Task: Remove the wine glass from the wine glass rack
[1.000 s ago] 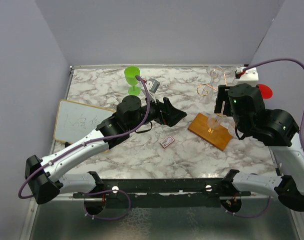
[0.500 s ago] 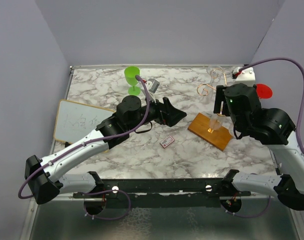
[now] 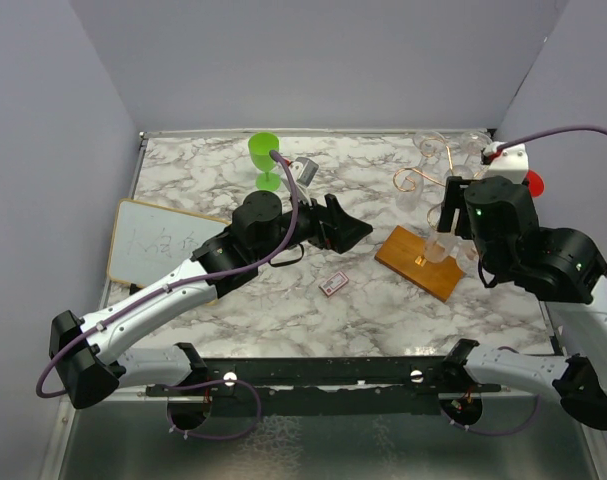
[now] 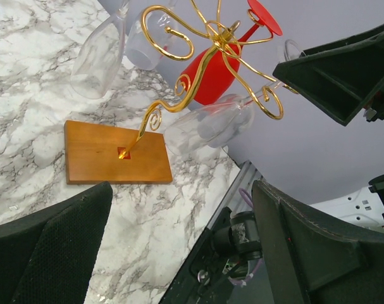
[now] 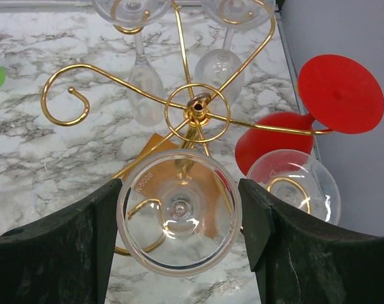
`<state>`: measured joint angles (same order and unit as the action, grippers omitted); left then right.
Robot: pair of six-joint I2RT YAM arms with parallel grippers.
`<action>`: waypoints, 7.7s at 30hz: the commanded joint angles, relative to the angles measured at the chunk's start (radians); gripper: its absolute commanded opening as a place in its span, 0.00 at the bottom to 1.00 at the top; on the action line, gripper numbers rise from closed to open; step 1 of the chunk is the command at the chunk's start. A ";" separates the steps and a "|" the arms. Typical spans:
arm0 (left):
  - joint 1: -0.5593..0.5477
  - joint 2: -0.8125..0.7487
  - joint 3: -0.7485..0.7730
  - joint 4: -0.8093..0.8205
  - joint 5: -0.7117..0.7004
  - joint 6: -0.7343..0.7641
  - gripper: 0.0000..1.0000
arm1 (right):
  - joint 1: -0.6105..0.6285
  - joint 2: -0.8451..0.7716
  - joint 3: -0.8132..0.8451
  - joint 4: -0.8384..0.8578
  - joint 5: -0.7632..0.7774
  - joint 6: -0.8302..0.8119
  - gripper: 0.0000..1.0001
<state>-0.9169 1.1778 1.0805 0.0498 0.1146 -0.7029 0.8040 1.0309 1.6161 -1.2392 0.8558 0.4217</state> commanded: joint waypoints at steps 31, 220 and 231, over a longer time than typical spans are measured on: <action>0.000 -0.118 -0.181 0.174 -0.052 -0.158 0.94 | 0.003 -0.143 0.001 0.075 -0.559 0.113 0.40; 0.473 0.566 1.017 -1.081 -0.190 0.586 0.65 | 0.003 -0.411 -0.184 0.446 -0.311 -0.166 0.99; 0.473 0.204 0.599 -0.771 0.094 0.530 0.81 | 0.003 -0.232 -0.064 0.229 -0.378 -0.156 0.96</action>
<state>-0.4461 1.5288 1.8225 -0.9085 0.0357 -0.1333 0.8040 0.7422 1.5009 -0.8875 0.5209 0.2642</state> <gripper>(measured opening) 0.770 0.969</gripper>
